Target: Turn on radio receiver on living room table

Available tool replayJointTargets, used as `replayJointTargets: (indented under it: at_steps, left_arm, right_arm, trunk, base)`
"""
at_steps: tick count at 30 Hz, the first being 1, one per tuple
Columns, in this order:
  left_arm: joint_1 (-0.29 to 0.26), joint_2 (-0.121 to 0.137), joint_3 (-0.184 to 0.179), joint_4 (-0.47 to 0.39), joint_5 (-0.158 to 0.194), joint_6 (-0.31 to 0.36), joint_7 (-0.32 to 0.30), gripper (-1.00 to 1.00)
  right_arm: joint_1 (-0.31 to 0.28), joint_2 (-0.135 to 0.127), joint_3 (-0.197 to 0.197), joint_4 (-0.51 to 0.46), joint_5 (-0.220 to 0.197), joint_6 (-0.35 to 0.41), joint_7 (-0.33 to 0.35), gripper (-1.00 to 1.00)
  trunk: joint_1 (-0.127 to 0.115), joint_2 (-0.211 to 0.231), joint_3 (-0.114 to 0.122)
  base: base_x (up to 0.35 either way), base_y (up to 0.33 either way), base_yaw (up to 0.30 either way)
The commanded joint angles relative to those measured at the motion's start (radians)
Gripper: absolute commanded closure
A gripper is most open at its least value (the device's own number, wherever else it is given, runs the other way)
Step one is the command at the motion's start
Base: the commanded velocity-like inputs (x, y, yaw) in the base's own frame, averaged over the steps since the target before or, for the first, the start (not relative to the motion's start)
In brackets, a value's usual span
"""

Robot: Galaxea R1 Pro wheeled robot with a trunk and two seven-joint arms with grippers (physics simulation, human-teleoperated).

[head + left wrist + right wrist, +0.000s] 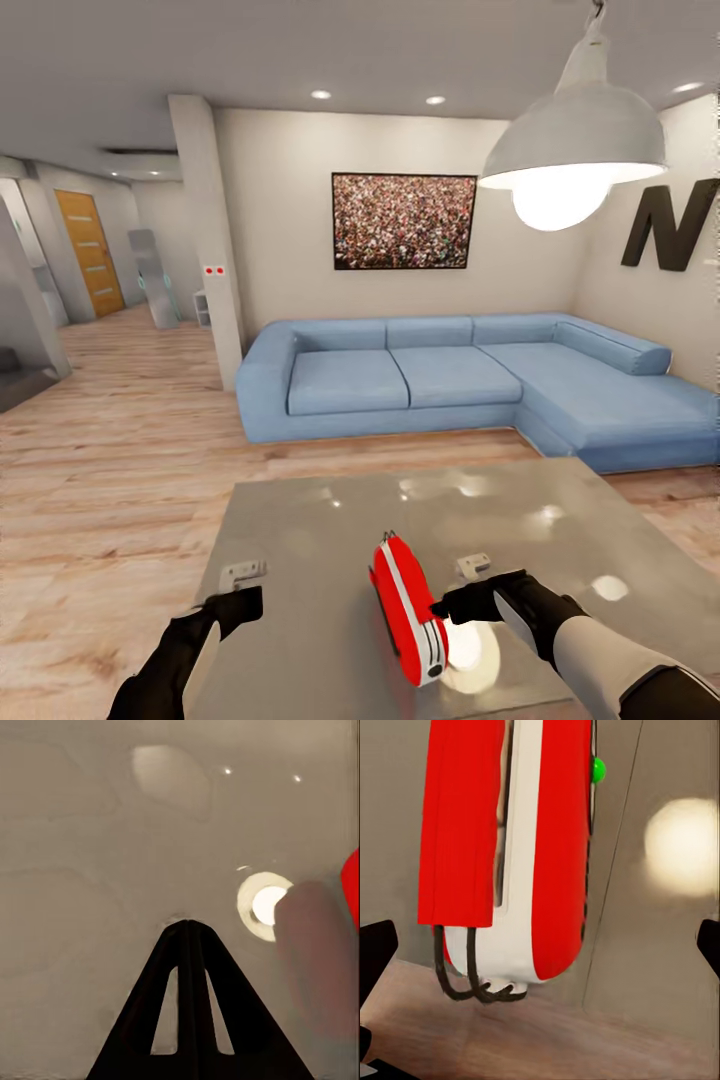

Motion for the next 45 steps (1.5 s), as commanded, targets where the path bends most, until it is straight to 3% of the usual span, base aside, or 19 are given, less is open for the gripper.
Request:
replayJointTargets:
  at_steps: [1,20,25,27,32,38,41,45]
  left_arm:
    - [0.000,0.000,0.000,0.000,0.000,0.000,0.000,1.00]
    - [0.001,0.005,0.003,0.009,-0.001,0.000,0.000,1.00]
    - [0.000,0.033,0.006,0.146,-0.002,-0.023,0.001,1.00]
    - [0.001,0.049,0.006,0.213,-0.001,-0.069,0.001,1.00]
    - [0.001,0.082,0.008,0.477,0.003,-0.257,0.002,1.00]
    - [0.001,0.118,0.007,0.744,0.004,-0.454,0.003,1.00]
    - [0.004,0.134,0.006,0.806,0.004,-0.520,0.007,1.00]
    - [0.036,0.162,0.006,0.839,0.005,-0.568,0.035,1.00]
  right_arm:
    - [0.000,0.000,0.000,0.000,0.000,0.000,0.000,-1.00]
    - [0.000,0.000,0.000,0.002,0.001,-0.002,-0.004,-1.00]
    - [0.000,0.001,0.001,0.062,0.003,-0.036,-0.006,-1.00]
    - [0.000,0.002,0.001,0.099,0.004,-0.081,-0.006,-1.00]
    - [0.000,0.002,0.001,0.241,0.005,-0.217,-0.006,-1.00]
    - [0.047,-0.002,0.000,0.294,0.005,-0.282,-0.017,-1.00]
    - [0.086,-0.002,0.000,0.297,0.005,-0.307,-0.047,-1.00]
    - [0.176,-0.001,0.000,0.299,0.004,-0.388,-0.141,-1.00]
  trunk:
    - [-0.004,0.007,0.003]
    - [-0.077,0.140,0.063]
    - [-0.096,0.175,0.078]
    - [-0.104,0.189,0.085]
    - [-0.123,0.224,0.100]
    - [-0.146,0.266,0.119]
    - [-0.157,0.287,0.129]
    - [-0.173,0.315,0.141]
  base:
    - [-0.278,-0.174,0.000]
    - [-0.238,-0.149,0.000]
    - [-0.015,-0.009,0.000]
    - [-0.004,-0.002,0.000]
    - [-0.001,-0.001,0.000]
    - [0.000,0.000,0.000]
    - [0.000,0.000,0.000]
    - [0.000,0.000,0.000]
